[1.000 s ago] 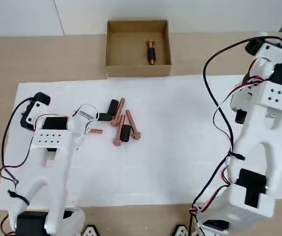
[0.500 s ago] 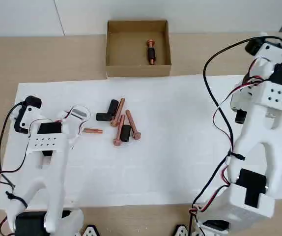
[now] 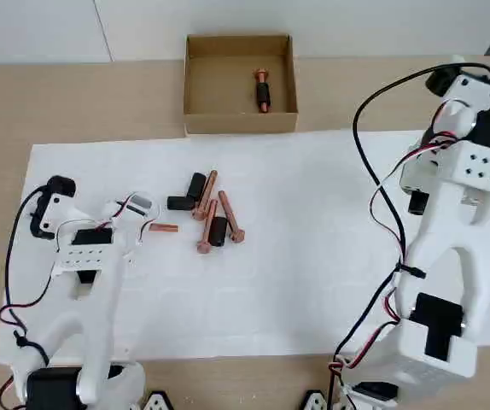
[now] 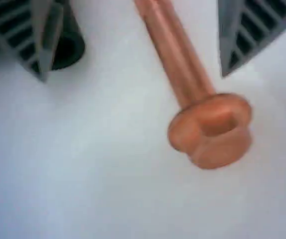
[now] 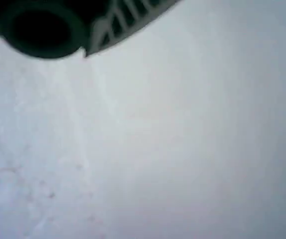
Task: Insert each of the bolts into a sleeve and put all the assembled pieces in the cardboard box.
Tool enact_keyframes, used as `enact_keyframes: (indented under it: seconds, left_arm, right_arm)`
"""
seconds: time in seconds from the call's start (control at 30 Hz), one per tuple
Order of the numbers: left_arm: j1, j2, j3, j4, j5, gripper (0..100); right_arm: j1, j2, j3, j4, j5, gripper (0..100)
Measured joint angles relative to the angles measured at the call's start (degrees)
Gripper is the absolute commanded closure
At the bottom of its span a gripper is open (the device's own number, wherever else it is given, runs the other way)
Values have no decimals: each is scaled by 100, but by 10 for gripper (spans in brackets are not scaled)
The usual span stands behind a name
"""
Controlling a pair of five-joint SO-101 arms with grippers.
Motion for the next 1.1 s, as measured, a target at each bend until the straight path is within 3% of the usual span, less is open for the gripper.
enact_keyframes:
  seconds: [0.17,0.4,0.83,1.1]
  left_arm:
    - [0,0,114,-53,0,791]
    - [0,0,237,-53,0,923]
    - [9,0,237,-105,0,958]
    - [9,0,237,-105,-404,994]
  right_arm:
    - [0,0,0,0,0,994]
    - [0,0,0,0,0,995]
    - [0,0,0,0,0,995]
    - [0,0,0,0,0,995]
